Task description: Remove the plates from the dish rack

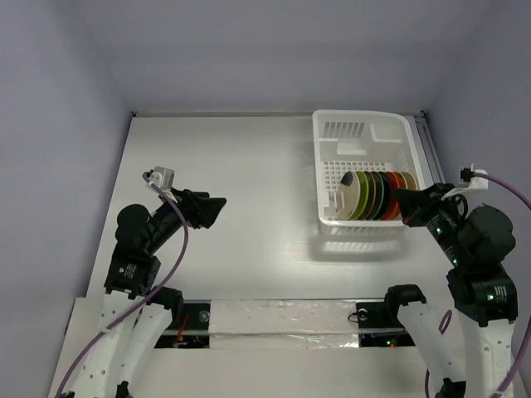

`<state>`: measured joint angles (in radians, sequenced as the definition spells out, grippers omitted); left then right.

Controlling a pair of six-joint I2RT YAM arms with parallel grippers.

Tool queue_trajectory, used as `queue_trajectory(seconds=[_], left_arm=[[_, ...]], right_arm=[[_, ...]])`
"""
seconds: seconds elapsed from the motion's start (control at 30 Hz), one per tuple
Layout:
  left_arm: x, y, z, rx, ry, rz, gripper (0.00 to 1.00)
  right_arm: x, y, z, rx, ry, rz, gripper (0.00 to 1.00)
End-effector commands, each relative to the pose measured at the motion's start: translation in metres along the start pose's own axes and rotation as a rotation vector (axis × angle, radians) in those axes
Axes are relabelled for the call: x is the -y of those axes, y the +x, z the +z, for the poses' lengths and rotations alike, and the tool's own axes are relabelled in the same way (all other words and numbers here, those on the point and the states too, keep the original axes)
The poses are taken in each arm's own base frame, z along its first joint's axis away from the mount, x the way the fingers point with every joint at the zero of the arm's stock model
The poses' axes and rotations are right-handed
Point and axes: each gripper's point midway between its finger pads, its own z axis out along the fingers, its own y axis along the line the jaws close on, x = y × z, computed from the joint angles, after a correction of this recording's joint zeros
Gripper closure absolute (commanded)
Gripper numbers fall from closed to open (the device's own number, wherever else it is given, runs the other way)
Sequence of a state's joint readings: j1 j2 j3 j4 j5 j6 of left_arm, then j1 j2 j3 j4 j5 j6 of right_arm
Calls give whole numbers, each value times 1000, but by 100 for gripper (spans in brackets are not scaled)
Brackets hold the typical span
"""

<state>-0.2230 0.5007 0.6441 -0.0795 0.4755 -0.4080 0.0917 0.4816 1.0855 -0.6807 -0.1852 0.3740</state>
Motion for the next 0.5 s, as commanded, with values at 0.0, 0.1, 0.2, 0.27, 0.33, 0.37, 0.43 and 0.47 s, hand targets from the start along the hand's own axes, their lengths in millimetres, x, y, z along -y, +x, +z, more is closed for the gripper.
queue_trajectory(seconds=[0.0,0.1,0.2,0.27,0.33,0.37,0.43,0.47], left_arm=[[10,-10,-1,28,44,34,40],[5,-5,0,14,25,22,47],[8,-1,-1,16,49,16,55],[5,0,0,18,38,7,61],[3,3,1,5,30,0,80],[0,4,3,2,19,-4,87],[-6,6,3,-8,-15,-15,100],[-8,6,3,-7,-25,-17,100]], right_arm=[[-14,-1,8,-18,-81,-3,100],[-9,8,22,-53,-70,16,100],[-10,18,36,-101,-61,24,100],[-4,27,51,-137,3,27,100],[-21,41,59,-187,-11,11,100],[-8,52,73,-220,102,-21,100],[-17,70,81,-278,128,-62,100],[-9,70,85,-272,198,-90,100]])
